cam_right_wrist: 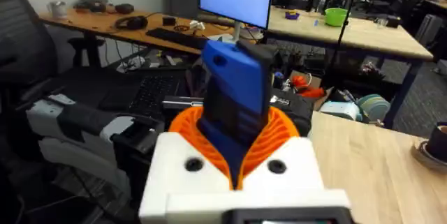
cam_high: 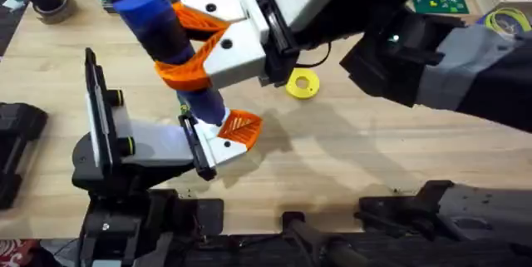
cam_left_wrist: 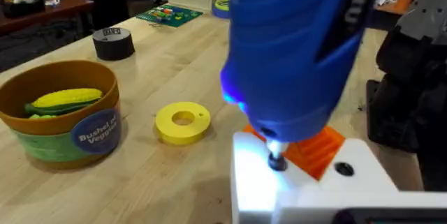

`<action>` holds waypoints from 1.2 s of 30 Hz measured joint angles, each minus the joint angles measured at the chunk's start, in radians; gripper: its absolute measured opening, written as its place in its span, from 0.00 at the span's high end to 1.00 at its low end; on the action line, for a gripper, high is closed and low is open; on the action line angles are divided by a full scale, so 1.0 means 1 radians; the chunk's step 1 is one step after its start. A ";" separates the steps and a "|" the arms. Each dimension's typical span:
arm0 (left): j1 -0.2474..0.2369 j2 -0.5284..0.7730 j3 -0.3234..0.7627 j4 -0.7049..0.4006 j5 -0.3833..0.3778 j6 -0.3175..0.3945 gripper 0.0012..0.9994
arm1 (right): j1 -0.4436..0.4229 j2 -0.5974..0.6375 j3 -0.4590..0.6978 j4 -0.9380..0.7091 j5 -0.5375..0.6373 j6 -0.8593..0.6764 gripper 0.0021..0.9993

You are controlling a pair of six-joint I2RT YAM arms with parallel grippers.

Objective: Pick up the gripper from the table and insert it into the empty holder that is missing its gripper. Then pick up a screw, insert it into the mounting hole, and use the screwdriver to tighten it. Finally, clean up the table by picking up the vegetable and placing it into the bucket.

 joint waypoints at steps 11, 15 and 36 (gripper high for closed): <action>0.000 0.000 0.000 0.000 0.000 0.000 1.00 | 0.008 0.000 -0.007 0.000 0.002 -0.003 0.98; 0.000 0.000 0.000 0.000 0.000 0.000 1.00 | 0.009 0.000 -0.007 0.000 0.008 -0.003 0.98; 0.000 0.000 0.000 0.000 0.000 -0.001 1.00 | -0.003 0.000 -0.012 0.007 -0.006 -0.003 0.98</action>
